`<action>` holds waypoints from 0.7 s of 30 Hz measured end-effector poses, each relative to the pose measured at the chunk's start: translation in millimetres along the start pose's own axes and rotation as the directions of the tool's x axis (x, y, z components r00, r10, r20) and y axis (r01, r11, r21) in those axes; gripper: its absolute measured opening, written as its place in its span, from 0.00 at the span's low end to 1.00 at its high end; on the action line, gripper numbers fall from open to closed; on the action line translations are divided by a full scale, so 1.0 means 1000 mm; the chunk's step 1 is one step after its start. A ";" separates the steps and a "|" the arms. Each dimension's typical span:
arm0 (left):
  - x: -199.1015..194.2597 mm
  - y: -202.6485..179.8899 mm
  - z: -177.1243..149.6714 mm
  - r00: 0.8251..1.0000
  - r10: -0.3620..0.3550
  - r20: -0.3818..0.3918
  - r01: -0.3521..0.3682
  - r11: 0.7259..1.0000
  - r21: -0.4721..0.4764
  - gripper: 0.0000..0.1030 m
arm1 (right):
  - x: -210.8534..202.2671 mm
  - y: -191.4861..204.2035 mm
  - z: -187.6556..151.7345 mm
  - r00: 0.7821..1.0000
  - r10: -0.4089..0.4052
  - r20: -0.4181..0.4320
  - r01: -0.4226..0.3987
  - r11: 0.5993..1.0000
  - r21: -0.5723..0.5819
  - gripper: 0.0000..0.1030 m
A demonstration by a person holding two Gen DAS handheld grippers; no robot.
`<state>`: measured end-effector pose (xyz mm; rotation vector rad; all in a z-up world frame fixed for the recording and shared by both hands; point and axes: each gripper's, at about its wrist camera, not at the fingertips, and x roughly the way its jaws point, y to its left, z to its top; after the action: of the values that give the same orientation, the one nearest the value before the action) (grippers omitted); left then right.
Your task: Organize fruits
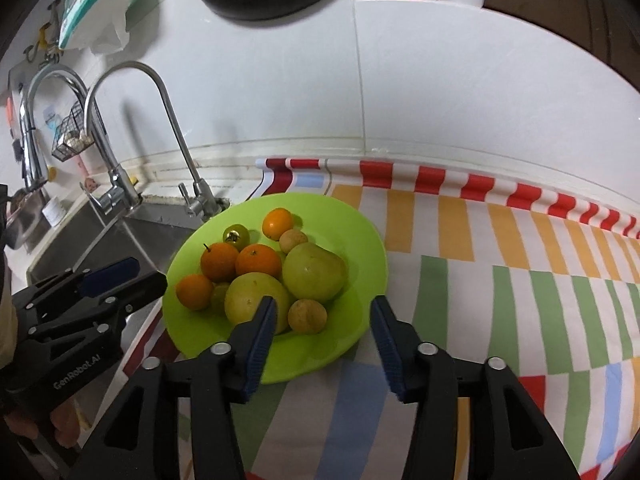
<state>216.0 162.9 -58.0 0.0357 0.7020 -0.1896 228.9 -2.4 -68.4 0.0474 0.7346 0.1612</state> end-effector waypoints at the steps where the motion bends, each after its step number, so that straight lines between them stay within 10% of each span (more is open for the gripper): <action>1: -0.004 -0.001 0.000 1.000 -0.003 0.009 0.003 1.000 0.005 0.44 | -0.005 0.000 -0.001 1.000 -0.008 0.010 0.008 1.000 0.002 0.53; 21: -0.109 -0.054 -0.025 0.988 0.039 0.147 -0.045 0.998 0.035 0.68 | -0.120 -0.013 -0.040 0.986 -0.097 0.137 0.094 0.995 0.025 0.73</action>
<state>108.8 130.1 -5.7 0.0724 0.5513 -0.1633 116.7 -35.4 -19.7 0.0407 0.5986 0.0585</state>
